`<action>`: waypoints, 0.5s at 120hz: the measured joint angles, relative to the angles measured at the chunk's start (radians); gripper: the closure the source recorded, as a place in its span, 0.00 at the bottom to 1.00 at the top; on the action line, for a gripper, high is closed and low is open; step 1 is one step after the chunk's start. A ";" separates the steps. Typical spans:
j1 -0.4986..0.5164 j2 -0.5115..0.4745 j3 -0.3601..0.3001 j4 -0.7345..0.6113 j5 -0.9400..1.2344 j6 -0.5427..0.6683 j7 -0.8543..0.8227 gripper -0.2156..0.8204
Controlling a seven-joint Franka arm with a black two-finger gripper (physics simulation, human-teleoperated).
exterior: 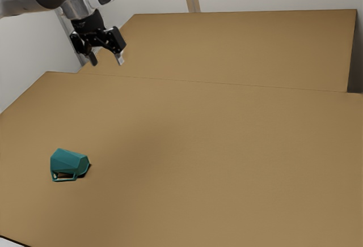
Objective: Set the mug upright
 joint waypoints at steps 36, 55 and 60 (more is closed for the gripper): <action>0.140 -0.041 0.017 -0.229 -0.074 0.111 0.042 0.22; 0.474 -0.042 0.061 -0.398 -0.203 0.179 0.175 0.22; 0.545 -0.038 0.067 -0.426 -0.227 0.189 0.219 0.22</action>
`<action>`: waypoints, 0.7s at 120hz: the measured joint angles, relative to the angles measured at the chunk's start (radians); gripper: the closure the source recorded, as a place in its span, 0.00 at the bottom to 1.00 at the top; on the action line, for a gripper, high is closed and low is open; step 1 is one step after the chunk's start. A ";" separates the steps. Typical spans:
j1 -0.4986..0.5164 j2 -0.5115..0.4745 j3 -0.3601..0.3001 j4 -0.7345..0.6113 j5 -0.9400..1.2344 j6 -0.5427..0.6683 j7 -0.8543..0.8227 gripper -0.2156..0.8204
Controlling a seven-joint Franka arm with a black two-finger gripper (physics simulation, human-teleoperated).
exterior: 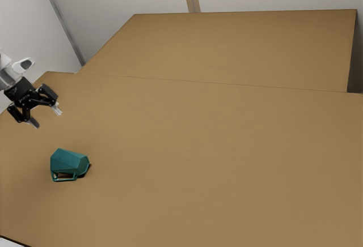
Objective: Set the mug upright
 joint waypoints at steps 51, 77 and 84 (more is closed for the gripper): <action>0.168 0.308 0.244 -0.040 -0.514 -0.060 0.622 0.23; 0.183 0.374 0.260 -0.041 -0.638 -0.144 0.856 0.23; 0.183 0.381 0.270 -0.050 -0.660 -0.159 0.906 0.23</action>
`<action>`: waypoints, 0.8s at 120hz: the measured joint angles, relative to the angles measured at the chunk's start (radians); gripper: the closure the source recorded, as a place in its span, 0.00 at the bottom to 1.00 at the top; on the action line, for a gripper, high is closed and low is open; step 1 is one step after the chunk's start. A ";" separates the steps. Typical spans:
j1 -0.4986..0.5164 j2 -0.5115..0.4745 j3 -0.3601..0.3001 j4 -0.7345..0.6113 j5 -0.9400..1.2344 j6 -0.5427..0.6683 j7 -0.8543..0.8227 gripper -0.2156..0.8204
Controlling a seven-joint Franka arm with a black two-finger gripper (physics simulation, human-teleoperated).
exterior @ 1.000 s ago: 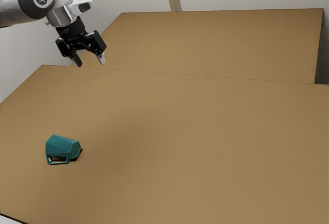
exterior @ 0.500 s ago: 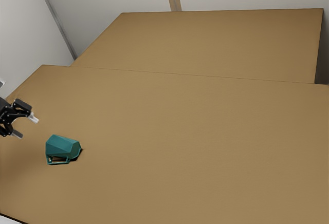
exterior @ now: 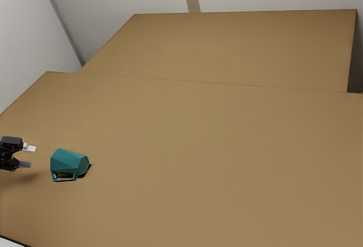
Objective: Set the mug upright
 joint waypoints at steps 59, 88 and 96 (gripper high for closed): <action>-0.089 0.026 0.005 -0.059 -0.105 -0.041 0.173 0.23; -0.138 0.025 0.005 -0.070 -0.120 -0.032 0.204 0.23; -0.156 0.020 0.005 -0.088 -0.122 -0.024 0.207 0.23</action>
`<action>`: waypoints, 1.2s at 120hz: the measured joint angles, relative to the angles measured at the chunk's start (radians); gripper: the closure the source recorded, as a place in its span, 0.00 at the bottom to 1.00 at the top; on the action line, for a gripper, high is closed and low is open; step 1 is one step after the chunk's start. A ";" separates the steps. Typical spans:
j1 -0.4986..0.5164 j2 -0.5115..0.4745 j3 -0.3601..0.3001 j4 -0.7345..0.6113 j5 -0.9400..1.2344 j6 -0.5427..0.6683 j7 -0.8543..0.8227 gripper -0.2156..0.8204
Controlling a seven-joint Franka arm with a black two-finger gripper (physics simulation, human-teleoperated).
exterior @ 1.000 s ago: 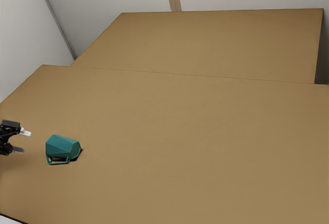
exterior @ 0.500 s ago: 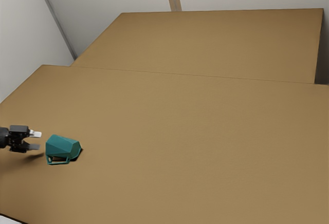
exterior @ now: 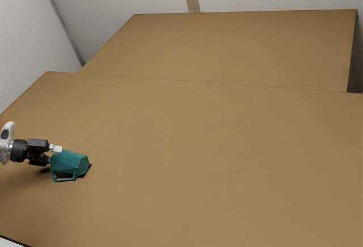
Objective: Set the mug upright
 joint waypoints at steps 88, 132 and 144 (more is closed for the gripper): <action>-0.027 -0.048 0.000 -0.021 0.002 0.027 -0.016 0.90; -0.072 -0.070 -0.011 -0.016 -0.040 -0.037 -0.066 0.94; -0.105 -0.095 -0.016 0.003 -0.053 -0.044 -0.084 0.94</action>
